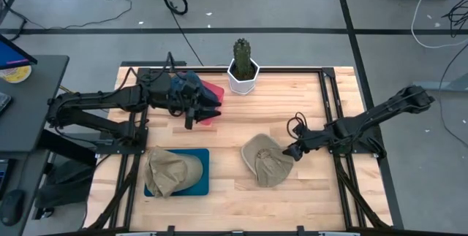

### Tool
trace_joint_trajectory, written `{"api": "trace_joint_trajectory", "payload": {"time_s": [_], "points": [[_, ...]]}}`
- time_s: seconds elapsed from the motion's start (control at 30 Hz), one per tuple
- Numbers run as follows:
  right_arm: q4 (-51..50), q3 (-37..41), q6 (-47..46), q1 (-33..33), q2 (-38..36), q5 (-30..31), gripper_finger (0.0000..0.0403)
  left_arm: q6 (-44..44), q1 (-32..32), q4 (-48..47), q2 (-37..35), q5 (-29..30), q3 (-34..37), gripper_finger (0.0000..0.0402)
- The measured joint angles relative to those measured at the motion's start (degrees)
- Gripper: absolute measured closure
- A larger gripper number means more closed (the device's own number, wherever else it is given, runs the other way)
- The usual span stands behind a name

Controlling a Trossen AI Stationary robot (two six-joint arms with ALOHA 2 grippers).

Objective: Pick & Place hat
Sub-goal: Put the brown cap into the blue bin

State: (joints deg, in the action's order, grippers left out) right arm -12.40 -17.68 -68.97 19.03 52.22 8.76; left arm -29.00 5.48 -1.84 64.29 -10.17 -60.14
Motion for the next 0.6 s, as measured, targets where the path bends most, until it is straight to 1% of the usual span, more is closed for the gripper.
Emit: {"api": "trace_joint_trajectory", "payload": {"time_s": [0.1,0.3,0.43,0.53,0.6], "points": [[2.6,0.7,0.0,0.0,2.3,0.1,0.0142,0.1,0.0,1.8,0.1,0.0,0.0,0.0175],[12.8,1.3,0.9,0.0,8.1,-0.8,0.0142,0.0,0.0,2.1,0.3,0.0,0.0,0.0175],[14.7,1.3,0.4,0.0,12.4,-0.8,0.0143,-0.3,0.0,2.3,0.6,0.0,0.0,0.0175],[15.5,1.4,-0.4,0.0,14.5,-0.7,0.0156,-0.3,0.0,2.4,0.6,0.0,0.0,0.0175],[17.3,1.4,-0.5,-0.1,15.5,-0.7,0.0179,-0.3,0.0,2.3,0.6,0.0,0.0,0.0175]]}}
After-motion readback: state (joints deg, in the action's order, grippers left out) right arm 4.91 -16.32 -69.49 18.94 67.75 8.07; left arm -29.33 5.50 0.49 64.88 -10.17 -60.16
